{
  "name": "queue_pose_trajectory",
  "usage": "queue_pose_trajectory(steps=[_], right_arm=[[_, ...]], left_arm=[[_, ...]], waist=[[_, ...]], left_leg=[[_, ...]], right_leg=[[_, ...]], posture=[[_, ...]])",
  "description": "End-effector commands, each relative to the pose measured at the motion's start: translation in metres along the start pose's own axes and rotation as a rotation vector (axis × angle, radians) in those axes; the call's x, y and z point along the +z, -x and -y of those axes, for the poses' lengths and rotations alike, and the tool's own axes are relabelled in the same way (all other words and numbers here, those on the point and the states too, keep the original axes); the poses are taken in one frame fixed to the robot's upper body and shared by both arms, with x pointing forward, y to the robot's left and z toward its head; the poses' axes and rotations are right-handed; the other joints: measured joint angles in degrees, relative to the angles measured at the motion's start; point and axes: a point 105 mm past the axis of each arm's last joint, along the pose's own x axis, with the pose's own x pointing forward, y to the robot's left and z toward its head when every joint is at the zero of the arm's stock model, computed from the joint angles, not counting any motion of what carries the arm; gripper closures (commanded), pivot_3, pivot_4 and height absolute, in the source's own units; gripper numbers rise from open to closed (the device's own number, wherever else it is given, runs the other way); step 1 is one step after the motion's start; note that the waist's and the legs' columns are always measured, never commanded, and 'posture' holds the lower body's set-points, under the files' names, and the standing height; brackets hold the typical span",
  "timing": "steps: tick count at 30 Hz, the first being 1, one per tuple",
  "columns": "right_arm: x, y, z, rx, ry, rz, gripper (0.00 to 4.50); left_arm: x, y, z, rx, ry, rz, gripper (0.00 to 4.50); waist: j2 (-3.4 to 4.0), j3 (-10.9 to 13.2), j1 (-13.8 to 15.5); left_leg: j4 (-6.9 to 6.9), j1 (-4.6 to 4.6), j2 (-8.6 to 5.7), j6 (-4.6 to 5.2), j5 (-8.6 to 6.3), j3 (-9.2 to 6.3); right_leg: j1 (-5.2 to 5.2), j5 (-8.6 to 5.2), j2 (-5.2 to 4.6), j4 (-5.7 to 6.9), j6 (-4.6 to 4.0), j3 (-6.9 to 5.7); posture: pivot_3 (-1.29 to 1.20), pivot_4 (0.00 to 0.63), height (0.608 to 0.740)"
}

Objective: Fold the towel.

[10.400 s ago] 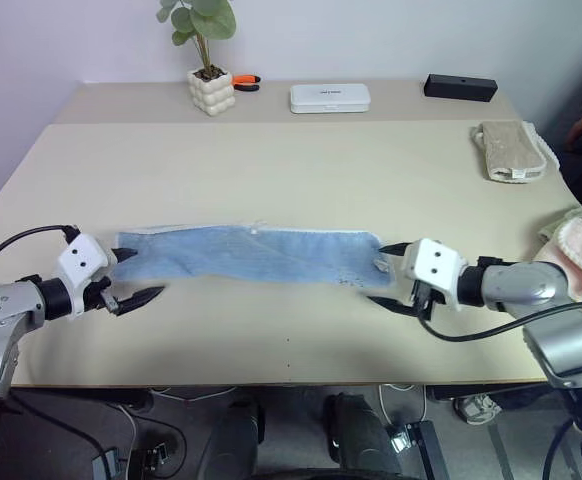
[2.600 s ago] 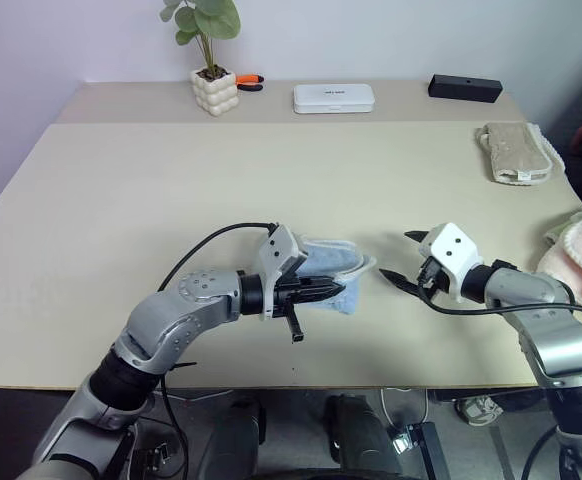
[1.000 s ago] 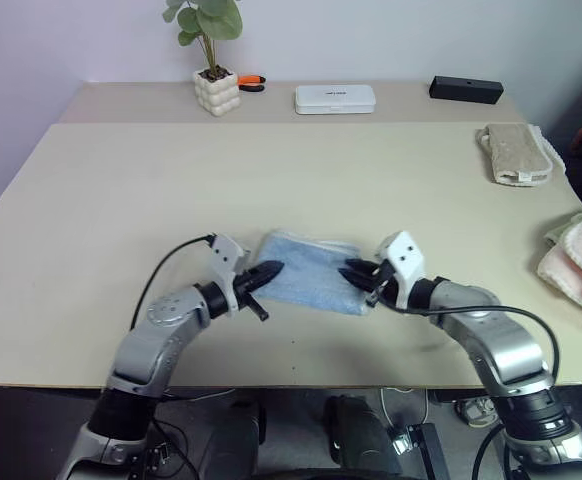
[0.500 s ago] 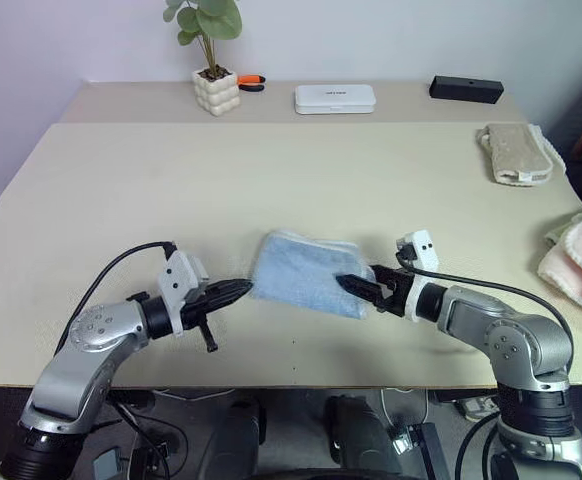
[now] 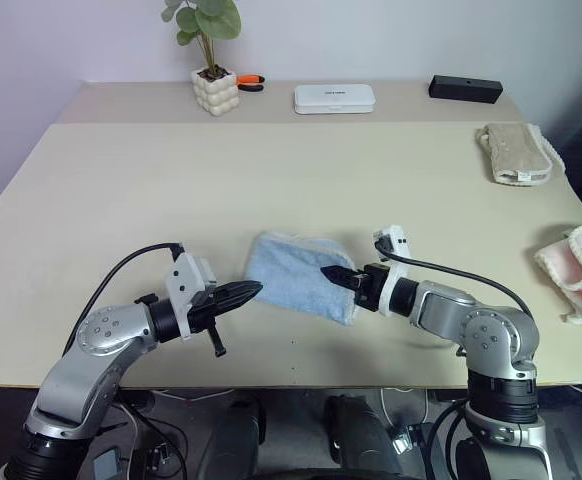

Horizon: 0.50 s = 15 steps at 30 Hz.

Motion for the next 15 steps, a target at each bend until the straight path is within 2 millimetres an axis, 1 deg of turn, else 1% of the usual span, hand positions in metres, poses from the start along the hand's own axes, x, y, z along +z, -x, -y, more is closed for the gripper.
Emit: queue_pose_trajectory(steps=[1, 2, 3, 5, 6, 7, 8, 9, 10, 11, 12, 13, 14, 15], right_arm=[[0.039, 0.017, -0.002, -0.019, 0.043, 0.167, 4.45], [0.049, 0.022, 0.002, -0.043, 0.048, 0.211, 4.45], [0.068, 0.033, 0.012, -0.100, 0.046, 0.301, 4.45], [0.106, 0.061, 0.036, -0.233, 0.013, 0.487, 4.45], [0.116, 0.070, 0.043, -0.271, -0.003, 0.540, 4.45], [0.120, 0.074, 0.046, -0.288, -0.013, 0.562, 4.45], [0.128, 0.087, 0.056, -0.340, -0.049, 0.621, 4.45], [0.135, 0.105, 0.073, -0.421, -0.103, 0.690, 4.45], [0.139, 0.119, 0.084, -0.478, -0.146, 0.737, 4.45], [0.136, 0.129, 0.096, -0.530, -0.200, 0.762, 4.45], [0.129, 0.135, 0.107, -0.587, -0.253, 0.763, 4.45], [0.116, 0.144, 0.121, -0.667, -0.313, 0.760, 4.45], [0.106, 0.150, 0.131, -0.723, -0.354, 0.757, 4.45], [0.093, 0.158, 0.142, -0.783, -0.419, 0.759, 4.45]], left_arm=[[0.007, -0.003, 0.002, -0.006, -0.022, 0.023, 4.50], [0.007, -0.004, 0.002, -0.006, -0.023, 0.026, 4.50], [0.008, -0.007, 0.001, -0.010, -0.022, 0.032, 4.50], [0.009, -0.013, 0.000, -0.021, -0.021, 0.043, 4.50], [0.009, -0.014, 0.000, -0.026, -0.020, 0.046, 4.50], [0.009, -0.015, -0.001, -0.028, -0.020, 0.048, 4.50], [0.010, -0.018, -0.001, -0.035, -0.023, 0.054, 4.50], [0.011, -0.023, -0.002, -0.047, -0.022, 0.064, 4.50], [0.011, -0.026, -0.003, -0.055, -0.022, 0.071, 4.50], [0.012, -0.030, -0.003, -0.063, -0.024, 0.078, 4.50], [0.013, -0.033, -0.004, -0.068, -0.024, 0.086, 4.50], [0.014, -0.037, -0.004, -0.076, -0.022, 0.095, 4.50], [0.015, -0.040, -0.004, -0.081, -0.021, 0.102, 4.50], [0.016, -0.043, -0.004, -0.088, -0.020, 0.108, 4.50]], waist=[[0.00, 0.00, 0.05], [0.00, 0.00, 0.06], [0.01, 0.01, 0.09], [0.03, 0.02, 0.15], [0.03, 0.02, 0.22], [0.02, 0.01, 0.23], [0.01, 0.01, 0.20], [0.01, 0.01, 0.17], [0.01, 0.01, 0.17], [0.01, 0.01, 0.25], [0.01, 0.01, 0.22], [0.04, 0.00, 0.14], [0.05, -0.01, 0.17], [0.05, -0.01, 0.14]], left_leg=[[0.00, 0.00, 0.00, 0.00, 0.00, 0.00], [0.00, -0.01, -0.01, 0.00, 0.00, 0.01], [0.01, -0.01, -0.01, 0.00, 0.00, 0.01], [0.02, -0.02, -0.01, 0.00, 0.00, 0.01], [0.04, -0.02, -0.02, 0.00, 0.00, 0.01], [0.04, -0.02, -0.03, 0.00, 0.00, 0.01], [0.02, -0.02, -0.03, 0.00, 0.00, 0.01], [-0.04, -0.01, -0.02, 0.02, -0.01, 0.00], [-0.07, -0.01, -0.02, 0.02, -0.01, 0.00], [-0.10, 0.00, -0.02, 0.02, -0.01, 0.00], [-0.10, -0.01, -0.02, 0.02, 0.00, -0.01], [-0.11, -0.01, -0.02, 0.02, 0.00, 0.00], [-0.13, -0.01, -0.02, 0.03, 0.00, 0.02], [-0.14, 0.00, -0.02, 0.03, 0.00, 0.02]], right_leg=[[0.00, 0.00, 0.00, 0.00, 0.00, 0.00], [0.00, 0.00, -0.01, 0.00, 0.00, 0.01], [0.00, 0.00, -0.01, 0.00, 0.00, 0.01], [0.00, 0.00, -0.01, 0.00, 0.00, 0.00], [0.01, 0.01, -0.01, 0.00, 0.01, 0.00], [0.01, 0.01, 0.00, 0.00, 0.01, 0.00], [0.01, 0.02, 0.00, -0.01, 0.04, -0.01], [0.01, 0.05, 0.00, -0.03, 0.11, -0.01], [0.00, 0.08, 0.00, -0.03, 0.17, -0.02], [-0.01, 0.09, 0.00, -0.01, 0.19, -0.02], [-0.02, 0.09, 0.00, -0.01, 0.20, -0.03], [-0.02, 0.10, 0.00, -0.01, 0.21, -0.02], [-0.03, 0.10, -0.01, 0.00, 0.21, 0.00], [-0.03, 0.10, -0.01, 0.00, 0.21, -0.01]], posture=[[0.00, 0.150, 0.738], [0.00, 0.150, 0.738], [0.00, 0.150, 0.738], [0.00, 0.150, 0.738], [0.00, 0.150, 0.738], [0.00, 0.150, 0.738], [0.00, 0.150, 0.738], [0.00, 0.150, 0.738], [0.00, 0.150, 0.738], [0.00, 0.150, 0.738], [0.00, 0.150, 0.738], [0.00, 0.150, 0.738], [0.00, 0.150, 0.738], [0.00, 0.150, 0.738]])
